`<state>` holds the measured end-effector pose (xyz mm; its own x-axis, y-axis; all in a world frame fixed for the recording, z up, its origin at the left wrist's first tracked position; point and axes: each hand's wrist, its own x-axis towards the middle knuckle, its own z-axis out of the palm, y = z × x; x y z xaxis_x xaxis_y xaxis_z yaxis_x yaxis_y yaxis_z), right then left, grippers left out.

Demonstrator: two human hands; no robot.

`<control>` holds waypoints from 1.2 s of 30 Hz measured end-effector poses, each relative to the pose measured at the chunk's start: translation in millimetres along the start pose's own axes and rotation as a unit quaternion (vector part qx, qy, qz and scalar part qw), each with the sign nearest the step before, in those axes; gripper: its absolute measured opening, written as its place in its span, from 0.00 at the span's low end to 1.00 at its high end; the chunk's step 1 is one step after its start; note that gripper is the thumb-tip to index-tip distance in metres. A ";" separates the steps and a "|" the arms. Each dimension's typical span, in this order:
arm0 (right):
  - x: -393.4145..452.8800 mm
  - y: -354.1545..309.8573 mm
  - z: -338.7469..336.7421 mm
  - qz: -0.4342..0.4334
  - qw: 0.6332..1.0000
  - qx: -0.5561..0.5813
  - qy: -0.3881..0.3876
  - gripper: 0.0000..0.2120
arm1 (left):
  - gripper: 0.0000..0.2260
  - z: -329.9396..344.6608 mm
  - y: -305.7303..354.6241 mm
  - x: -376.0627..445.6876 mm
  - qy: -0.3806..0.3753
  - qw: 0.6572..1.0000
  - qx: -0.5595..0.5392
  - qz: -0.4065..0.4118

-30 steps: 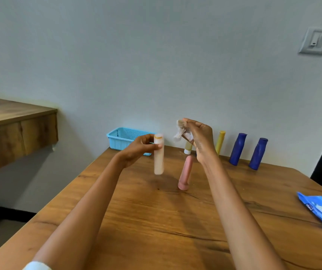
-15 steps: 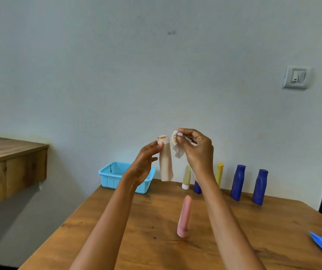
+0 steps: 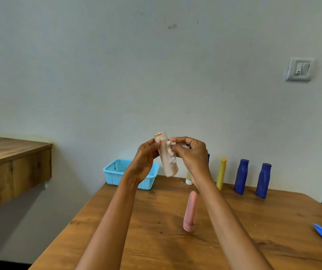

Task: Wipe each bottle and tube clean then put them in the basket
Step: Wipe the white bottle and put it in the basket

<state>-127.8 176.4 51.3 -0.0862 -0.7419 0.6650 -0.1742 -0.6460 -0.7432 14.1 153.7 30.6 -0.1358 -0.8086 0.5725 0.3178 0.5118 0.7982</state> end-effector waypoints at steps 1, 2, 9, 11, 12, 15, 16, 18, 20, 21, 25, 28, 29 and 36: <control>0.7 0.3 -1.8 -0.008 1.000 -0.023 0.015 0.05 | 0.15 1.0 1.2 -0.3 -0.001 1.000 0.000 0.000; 2.8 -2.1 -3.5 -0.015 0.998 -0.043 0.035 0.05 | 0.16 3.1 2.2 -0.8 -0.003 1.000 0.005 -0.002; 17.3 -35.2 -3.3 -0.015 0.999 -0.021 0.025 0.07 | 0.15 18.4 24.0 5.2 -0.010 0.998 0.059 -0.010; 11.6 -35.0 -9.3 -0.024 0.998 -0.052 0.009 0.06 | 0.17 17.6 30.0 5.9 -0.016 0.998 0.054 -0.011; 11.3 -34.5 -13.5 -0.021 0.998 -0.058 0.007 0.06 | 0.18 18.5 32.2 4.8 -0.023 0.998 0.050 -0.013; 11.3 -43.7 -24.6 -0.008 0.998 -0.054 0.034 0.06 | 0.19 28.2 37.9 -1.3 -0.039 0.998 0.036 -0.019; 8.8 -49.1 -25.9 -0.014 0.998 -0.052 0.041 0.06 | 0.18 32.8 40.3 -2.8 -0.039 0.999 0.029 -0.017; -4.7 -59.5 -28.1 -0.037 0.997 -0.059 0.038 0.06 | 0.18 40.8 46.5 -8.0 -0.029 0.999 0.013 -0.012; -21.8 -64.5 -33.3 -0.058 0.994 -0.085 0.024 0.05 | 0.16 46.3 50.4 -14.7 -0.017 1.000 0.006 -0.007; -27.5 -63.9 -36.6 -0.062 0.993 -0.099 0.020 0.05 | 0.16 48.1 50.3 -18.0 -0.014 1.000 0.010 -0.007; -31.9 -66.4 -51.8 -0.015 0.993 -0.114 0.014 0.06 | 0.17 57.9 47.5 -33.7 -0.007 1.000 0.016 -0.024; -33.8 -76.5 -51.4 -0.026 0.991 -0.132 0.011 0.07 | 0.16 67.8 53.1 -37.8 0.009 0.999 0.033 -0.028; -36.6 -79.0 -50.4 -0.033 0.990 -0.141 0.004 0.07 | 0.17 70.3 55.3 -37.9 0.018 0.999 0.040 -0.032; -38.4 -76.0 -69.9 0.002 0.989 -0.149 0.008 0.06 | 0.17 80.6 59.8 -45.1 -0.029 0.998 0.015 -0.061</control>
<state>-179.9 266.6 87.4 -0.1028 -0.7397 0.6650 -0.4548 -0.5597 -0.6928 -36.4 244.1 67.6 -0.2263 -0.8480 0.4792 0.2675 0.4189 0.8677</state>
